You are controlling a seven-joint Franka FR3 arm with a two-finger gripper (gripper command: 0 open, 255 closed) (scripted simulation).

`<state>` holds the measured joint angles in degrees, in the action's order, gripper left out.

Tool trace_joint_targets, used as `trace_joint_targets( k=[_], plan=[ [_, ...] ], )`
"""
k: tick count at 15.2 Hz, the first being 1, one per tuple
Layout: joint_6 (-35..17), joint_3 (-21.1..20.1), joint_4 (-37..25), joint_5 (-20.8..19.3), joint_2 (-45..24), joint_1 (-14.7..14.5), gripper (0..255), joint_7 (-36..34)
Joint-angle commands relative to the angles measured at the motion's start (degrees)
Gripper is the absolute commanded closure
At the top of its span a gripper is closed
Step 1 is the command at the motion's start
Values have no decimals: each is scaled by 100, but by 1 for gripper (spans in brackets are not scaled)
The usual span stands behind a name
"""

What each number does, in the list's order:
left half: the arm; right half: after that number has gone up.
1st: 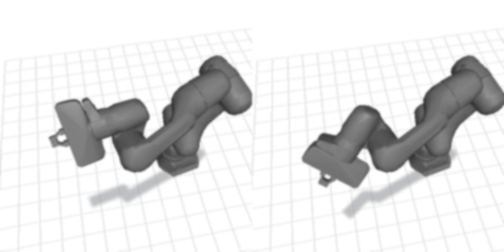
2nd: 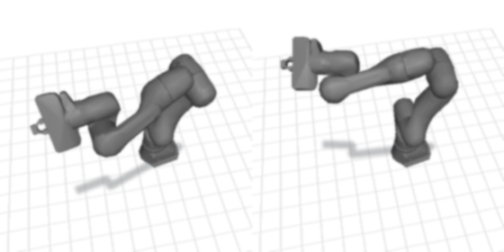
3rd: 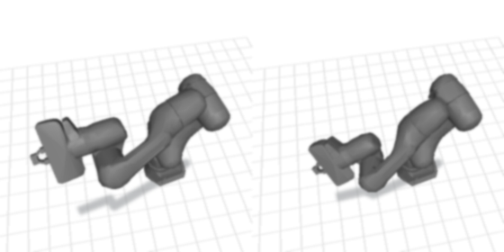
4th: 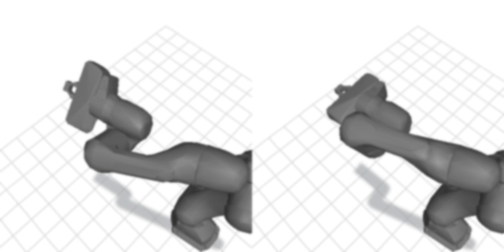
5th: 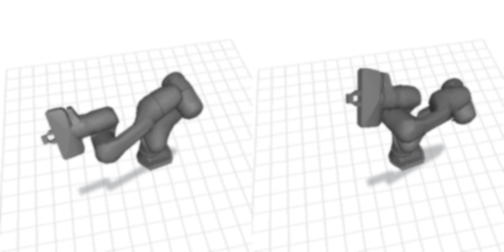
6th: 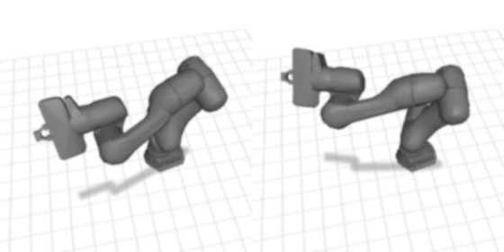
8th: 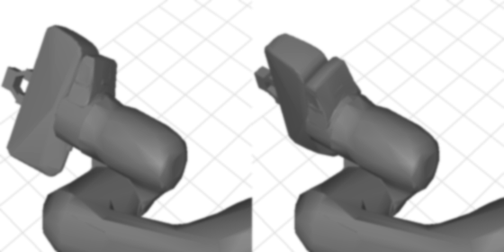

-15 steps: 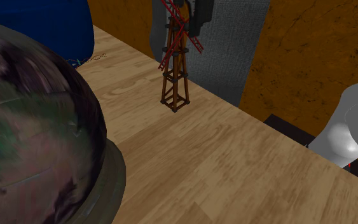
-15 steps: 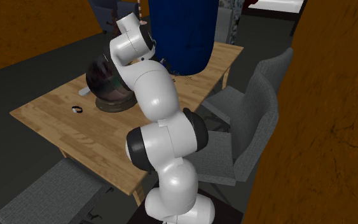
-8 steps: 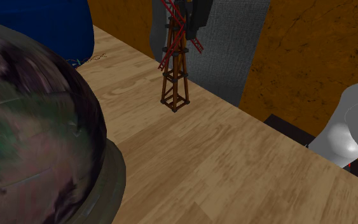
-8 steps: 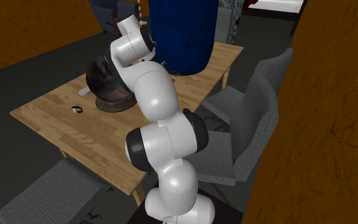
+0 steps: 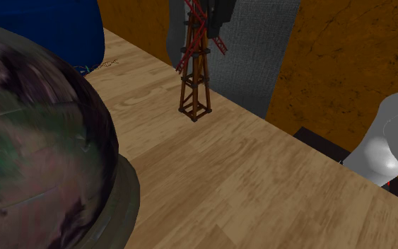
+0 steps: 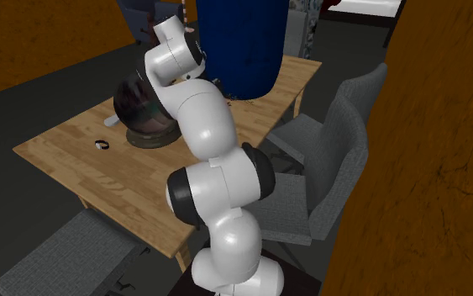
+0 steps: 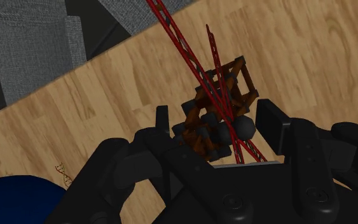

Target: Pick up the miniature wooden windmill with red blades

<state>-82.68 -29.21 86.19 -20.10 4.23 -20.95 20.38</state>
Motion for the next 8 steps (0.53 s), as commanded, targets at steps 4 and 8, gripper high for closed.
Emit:
trace_joint_targets(
  k=[4,8],
  plan=[
    [445,-77,-646,-145,-241,-45,255,56],
    [844,-154,-1241,-309,-485,-112,255,101]
  ],
)
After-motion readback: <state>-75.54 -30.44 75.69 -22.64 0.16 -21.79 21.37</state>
